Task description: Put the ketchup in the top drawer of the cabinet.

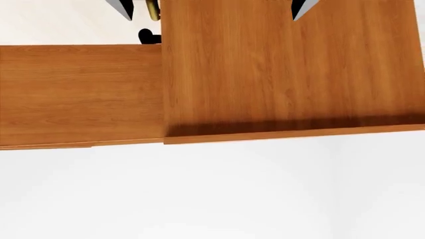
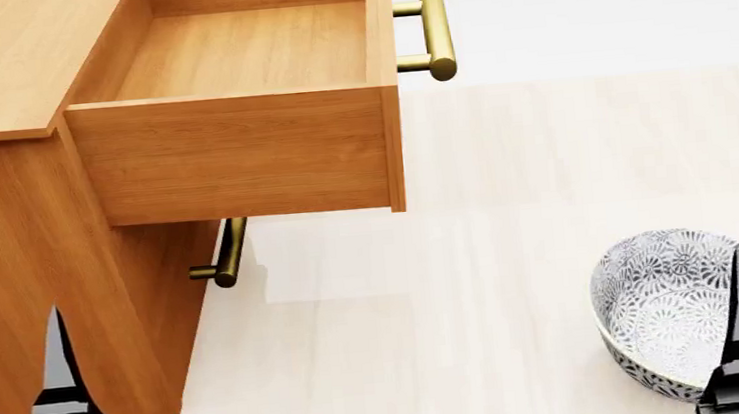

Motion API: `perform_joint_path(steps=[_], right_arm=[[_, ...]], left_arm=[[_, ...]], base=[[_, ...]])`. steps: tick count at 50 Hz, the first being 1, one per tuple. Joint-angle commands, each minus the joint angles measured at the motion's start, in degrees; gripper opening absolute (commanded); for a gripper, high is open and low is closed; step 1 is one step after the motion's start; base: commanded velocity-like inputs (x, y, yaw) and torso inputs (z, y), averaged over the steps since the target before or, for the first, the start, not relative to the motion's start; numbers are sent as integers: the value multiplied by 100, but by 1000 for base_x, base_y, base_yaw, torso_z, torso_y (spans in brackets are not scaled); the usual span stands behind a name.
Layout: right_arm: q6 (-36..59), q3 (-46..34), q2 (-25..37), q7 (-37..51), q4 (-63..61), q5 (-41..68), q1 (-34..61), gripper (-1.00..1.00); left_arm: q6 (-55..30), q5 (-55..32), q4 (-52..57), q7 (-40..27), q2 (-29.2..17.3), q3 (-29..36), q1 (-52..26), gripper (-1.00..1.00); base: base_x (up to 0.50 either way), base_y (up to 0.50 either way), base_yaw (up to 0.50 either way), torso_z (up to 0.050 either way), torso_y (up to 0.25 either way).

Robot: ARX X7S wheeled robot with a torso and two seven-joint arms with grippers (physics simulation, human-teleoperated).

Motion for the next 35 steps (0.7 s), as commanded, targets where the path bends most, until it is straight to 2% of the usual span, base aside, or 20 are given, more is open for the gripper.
perform_joint_path(steps=[1, 15, 22, 35], right_arm=[[-297, 462, 174, -679, -111, 357, -775, 100], [-952, 1549, -370, -1165, -685, 787, -2279, 100], [-1371, 1851, -787, -1328, -679, 753, -2693, 100], [-2237, 1951, -1444, -1940, -69, 586, -3039, 100]], left_arm=[[-91, 25, 82, -87, -23, 71, 8, 100], [-15, 37, -90, -101, -28, 178, -55, 100], [66, 5, -186, -89, -46, 173, -52, 100], [138, -30, -337, -91, -68, 187, -89, 100]], base=[[0, 0, 0, 0, 0], [0, 0, 0, 0, 0], [0, 0, 0, 0, 0], [0, 0, 0, 0, 0]])
